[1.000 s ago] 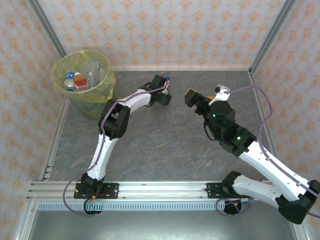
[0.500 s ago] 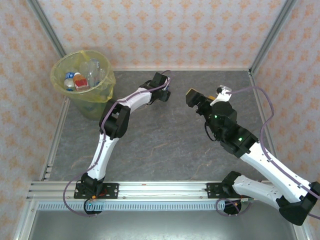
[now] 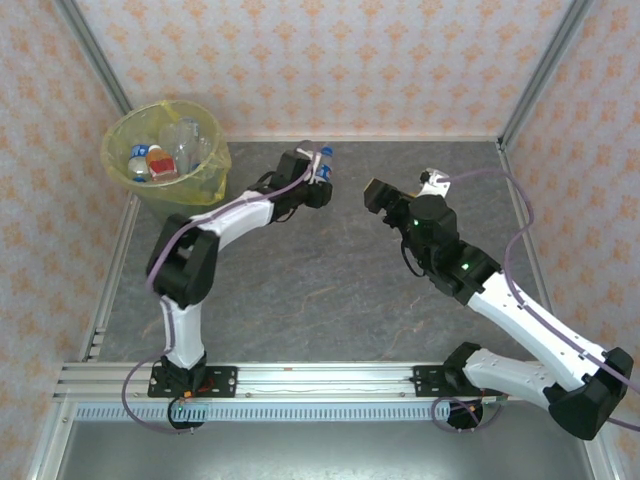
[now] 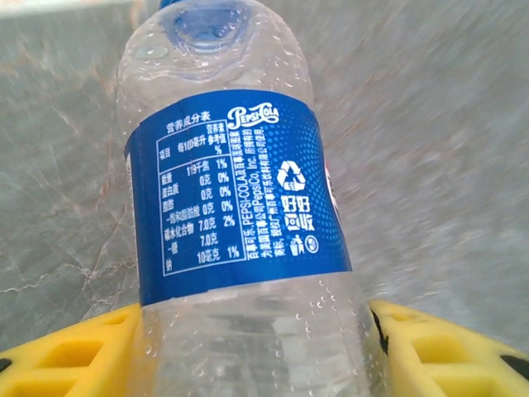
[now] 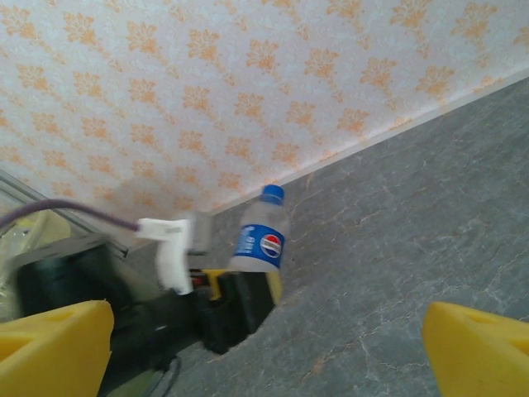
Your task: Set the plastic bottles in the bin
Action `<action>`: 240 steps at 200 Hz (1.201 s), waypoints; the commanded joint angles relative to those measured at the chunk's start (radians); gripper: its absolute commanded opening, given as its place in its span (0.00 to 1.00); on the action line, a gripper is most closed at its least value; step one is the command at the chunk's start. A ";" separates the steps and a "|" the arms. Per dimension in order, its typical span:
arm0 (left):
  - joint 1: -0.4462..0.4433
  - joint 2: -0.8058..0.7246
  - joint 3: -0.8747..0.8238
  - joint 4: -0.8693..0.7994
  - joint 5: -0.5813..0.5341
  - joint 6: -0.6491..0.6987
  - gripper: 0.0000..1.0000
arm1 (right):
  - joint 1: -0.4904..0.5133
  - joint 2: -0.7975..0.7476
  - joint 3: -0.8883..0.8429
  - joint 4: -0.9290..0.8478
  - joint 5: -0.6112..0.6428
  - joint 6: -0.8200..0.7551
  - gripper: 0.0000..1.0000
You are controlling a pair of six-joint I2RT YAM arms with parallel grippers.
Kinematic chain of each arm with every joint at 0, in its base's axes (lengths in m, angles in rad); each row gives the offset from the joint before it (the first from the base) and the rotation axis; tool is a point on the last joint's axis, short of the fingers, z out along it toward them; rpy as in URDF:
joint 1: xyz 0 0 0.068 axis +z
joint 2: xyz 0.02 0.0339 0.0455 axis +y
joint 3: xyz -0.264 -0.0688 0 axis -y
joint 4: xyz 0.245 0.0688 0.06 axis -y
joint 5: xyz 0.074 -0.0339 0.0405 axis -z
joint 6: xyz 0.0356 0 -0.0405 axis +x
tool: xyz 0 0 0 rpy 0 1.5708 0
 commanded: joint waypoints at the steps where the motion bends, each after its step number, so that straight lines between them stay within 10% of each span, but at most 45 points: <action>1: -0.006 -0.172 -0.141 0.259 0.074 -0.168 0.51 | -0.045 -0.002 -0.006 0.062 -0.124 0.046 0.92; 123: -0.166 -0.562 -0.454 0.430 -0.004 -0.230 0.51 | -0.124 0.281 0.147 0.259 -0.678 0.158 0.81; 240: -0.227 -0.536 -0.386 0.375 0.001 -0.156 0.51 | -0.125 0.391 0.215 0.169 -0.742 0.120 0.75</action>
